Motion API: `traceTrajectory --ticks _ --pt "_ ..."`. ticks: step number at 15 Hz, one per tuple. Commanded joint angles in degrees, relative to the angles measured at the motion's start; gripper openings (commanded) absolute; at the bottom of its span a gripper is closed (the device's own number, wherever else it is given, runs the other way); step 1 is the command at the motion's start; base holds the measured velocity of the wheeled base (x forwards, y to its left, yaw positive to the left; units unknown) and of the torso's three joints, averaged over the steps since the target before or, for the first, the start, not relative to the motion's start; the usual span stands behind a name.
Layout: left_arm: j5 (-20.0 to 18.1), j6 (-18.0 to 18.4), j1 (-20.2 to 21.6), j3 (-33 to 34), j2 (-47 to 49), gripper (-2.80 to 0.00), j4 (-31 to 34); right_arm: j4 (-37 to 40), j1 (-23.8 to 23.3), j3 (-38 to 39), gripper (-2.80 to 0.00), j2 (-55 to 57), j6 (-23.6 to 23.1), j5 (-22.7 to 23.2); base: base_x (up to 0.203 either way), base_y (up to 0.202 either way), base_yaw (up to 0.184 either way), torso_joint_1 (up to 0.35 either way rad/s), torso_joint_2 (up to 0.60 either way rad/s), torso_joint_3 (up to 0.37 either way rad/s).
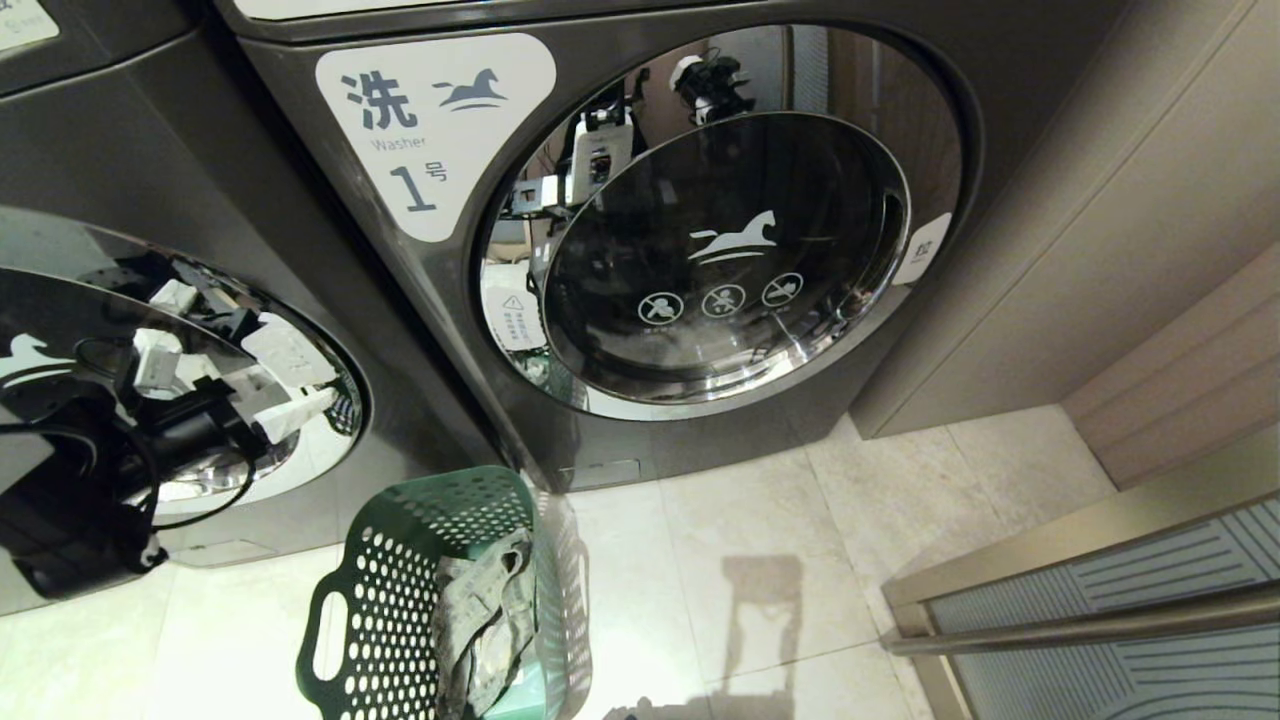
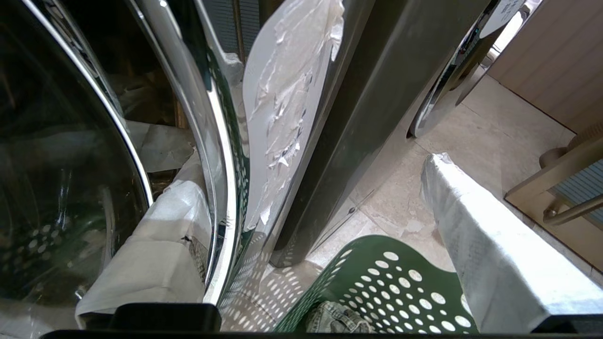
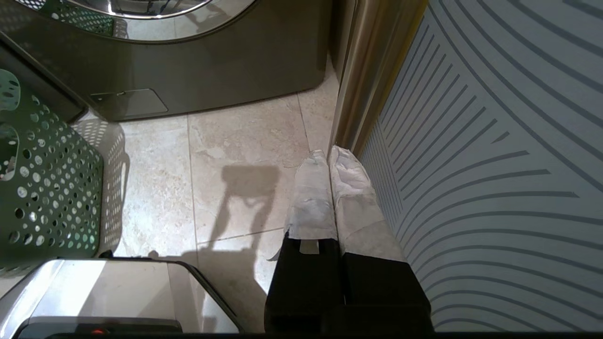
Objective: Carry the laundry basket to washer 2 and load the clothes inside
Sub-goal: Open the lid of the washing machine
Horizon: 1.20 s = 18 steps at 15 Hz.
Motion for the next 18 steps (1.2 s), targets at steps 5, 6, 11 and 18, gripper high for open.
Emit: traceTrajectory --ticks 5,6,11,18 --pt "-5.58 0.63 -1.50 1.54 -0.41 0.00 -0.29 0.00 0.05 0.00 -2.80 0.09 -0.01 0.07 0.000 0.000 0.000 0.000 0.00 0.000" --pt "-5.58 0.68 -1.42 1.54 -0.35 0.00 -0.29 0.00 0.00 0.00 -2.80 0.00 -0.01 0.03 0.000 0.000 0.000 0.000 0.00 0.000" --pt "-5.37 0.98 2.62 1.05 1.01 0.00 -0.29 0.00 0.07 0.00 -2.80 0.09 -0.01 0.04 0.000 0.000 0.000 0.000 0.00 0.000" --pt "-2.91 1.29 11.68 -3.12 3.47 0.00 -0.29 0.00 -0.01 0.00 -2.80 0.00 -0.01 0.02 0.000 0.000 0.000 0.000 0.00 0.000"
